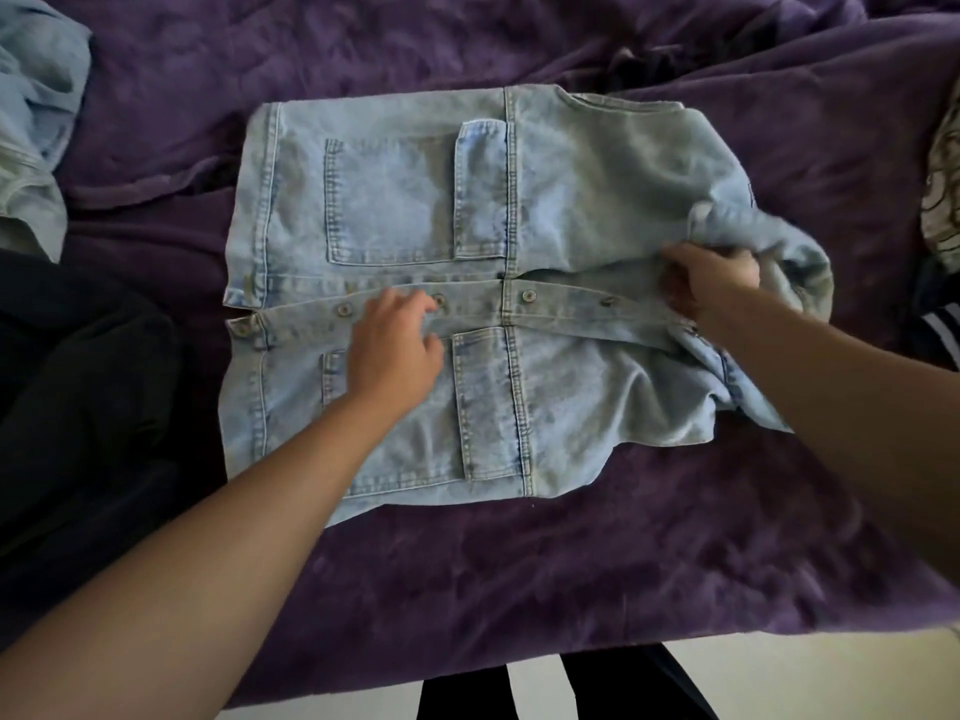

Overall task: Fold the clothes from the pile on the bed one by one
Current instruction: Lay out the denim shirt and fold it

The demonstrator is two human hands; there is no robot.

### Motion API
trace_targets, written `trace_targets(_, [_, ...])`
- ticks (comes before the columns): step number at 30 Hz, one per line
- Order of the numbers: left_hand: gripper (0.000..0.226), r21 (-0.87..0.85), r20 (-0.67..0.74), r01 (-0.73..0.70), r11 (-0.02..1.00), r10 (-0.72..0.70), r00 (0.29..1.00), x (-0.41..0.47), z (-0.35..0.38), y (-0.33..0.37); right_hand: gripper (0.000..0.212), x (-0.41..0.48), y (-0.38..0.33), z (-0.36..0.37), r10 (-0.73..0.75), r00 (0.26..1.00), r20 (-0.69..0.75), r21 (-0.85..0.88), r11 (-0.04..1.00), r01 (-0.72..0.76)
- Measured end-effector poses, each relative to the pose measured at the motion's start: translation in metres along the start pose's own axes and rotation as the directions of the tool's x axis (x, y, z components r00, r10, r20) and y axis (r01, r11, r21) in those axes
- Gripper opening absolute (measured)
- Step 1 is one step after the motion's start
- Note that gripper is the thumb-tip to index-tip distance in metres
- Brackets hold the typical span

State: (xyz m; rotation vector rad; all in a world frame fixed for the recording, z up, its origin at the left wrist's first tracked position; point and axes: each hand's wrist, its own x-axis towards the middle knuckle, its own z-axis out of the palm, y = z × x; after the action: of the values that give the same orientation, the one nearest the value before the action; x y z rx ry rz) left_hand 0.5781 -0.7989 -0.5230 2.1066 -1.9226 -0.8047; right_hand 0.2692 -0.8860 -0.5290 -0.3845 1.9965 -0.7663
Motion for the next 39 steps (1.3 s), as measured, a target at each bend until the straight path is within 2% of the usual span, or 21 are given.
trace_targets(1, [0.029,0.017,0.038,-0.026,1.000,0.025,0.999,0.004,0.009,0.006,0.043,0.002,-0.006,0.005,-0.087,0.995,-0.047,0.047,0.995,0.089])
trace_targets(3, [0.030,0.047,0.084,-0.023,0.999,0.019,0.996,0.009,0.024,0.011,0.054,0.005,-0.022,0.010,-0.247,0.966,-0.079,0.015,0.968,0.249])
trace_targets(6, [0.031,0.088,0.120,0.034,0.996,-0.044,0.992,0.012,0.033,0.006,0.054,0.010,-0.048,0.008,-0.321,0.946,0.037,-0.087,0.942,0.323])
trace_targets(8, [0.034,0.139,0.152,0.063,0.988,-0.084,0.985,0.014,0.032,0.002,0.046,0.016,-0.063,0.010,-0.250,0.964,0.095,0.052,0.968,0.246])
trace_targets(10, [0.037,0.202,0.141,0.085,0.976,-0.115,0.983,0.020,0.029,0.001,0.037,0.023,-0.073,0.018,-0.105,0.976,0.190,0.281,0.958,0.048])
trace_targets(13, [0.041,0.271,0.049,0.077,0.960,-0.093,0.994,0.032,0.023,0.006,0.031,0.029,-0.080,0.026,0.001,0.952,0.306,0.373,0.920,-0.121])
trace_targets(15, [0.044,0.297,0.007,0.031,0.954,-0.035,0.999,0.044,0.020,0.013,0.016,0.021,-0.079,0.027,0.006,0.949,0.315,0.281,0.954,-0.099])
trace_targets(17, [0.048,0.323,0.013,-0.004,0.946,0.000,1.000,0.055,0.019,0.024,0.019,0.008,-0.075,0.018,-0.063,0.959,0.276,-0.003,0.998,0.066])
trace_targets(19, [0.054,0.361,0.048,-0.035,0.932,0.019,0.999,0.064,0.023,0.037,0.025,-0.001,-0.070,-0.003,-0.194,0.959,0.204,-0.235,0.942,0.241])
trace_targets(21, [0.056,0.398,0.078,-0.083,0.914,0.056,0.995,0.068,0.028,0.047,0.030,-0.001,-0.072,-0.029,-0.324,0.940,0.104,-0.219,0.915,0.340])
trace_targets(23, [0.047,0.389,0.068,-0.102,0.915,0.082,0.994,0.072,0.032,0.052,0.030,0.003,-0.076,-0.050,-0.316,0.947,0.062,-0.110,0.941,0.321])
trace_targets(25, [0.036,0.367,0.049,-0.069,0.928,0.055,0.997,0.077,0.032,0.052,0.027,0.013,-0.071,-0.054,-0.114,0.982,0.152,-0.058,0.991,0.124])
trace_targets(27, [0.035,0.375,0.104,-0.035,0.926,-0.004,0.995,0.082,0.029,0.049,0.032,0.023,-0.053,-0.054,0.118,0.973,0.198,-0.235,0.970,-0.070])
trace_targets(29, [0.043,0.406,0.184,-0.062,0.912,-0.015,0.983,0.079,0.029,0.045,0.030,0.027,-0.039,-0.062,0.190,0.963,0.194,-0.453,0.888,-0.084])
trace_targets(31, [0.051,0.405,0.242,-0.132,0.905,0.033,0.970,0.068,0.031,0.043,0.030,0.024,-0.037,-0.072,0.170,0.957,0.235,-0.559,0.829,-0.010])
trace_targets(33, [0.053,0.366,0.236,-0.197,0.910,0.114,0.965,0.052,0.037,0.046,0.030,0.020,-0.037,-0.082,0.081,0.963,0.255,-0.583,0.808,0.086])
trace_targets(36, [0.052,0.291,0.188,-0.303,0.907,0.256,0.948,0.033,0.050,0.060,0.022,0.012,-0.023,-0.100,-0.260,0.954,0.151,-0.576,0.761,0.299])
trace_targets(37, [0.052,0.276,0.193,-0.325,0.905,0.279,0.941,0.029,0.055,0.066,0.027,0.005,-0.014,-0.104,-0.306,0.939,0.157,-0.599,0.726,0.337])
trace_targets(39, [0.052,0.256,0.257,-0.322,0.911,0.257,0.931,0.024,0.067,0.074,0.060,-0.008,0.013,-0.111,-0.208,0.948,0.241,-0.711,0.627,0.318])
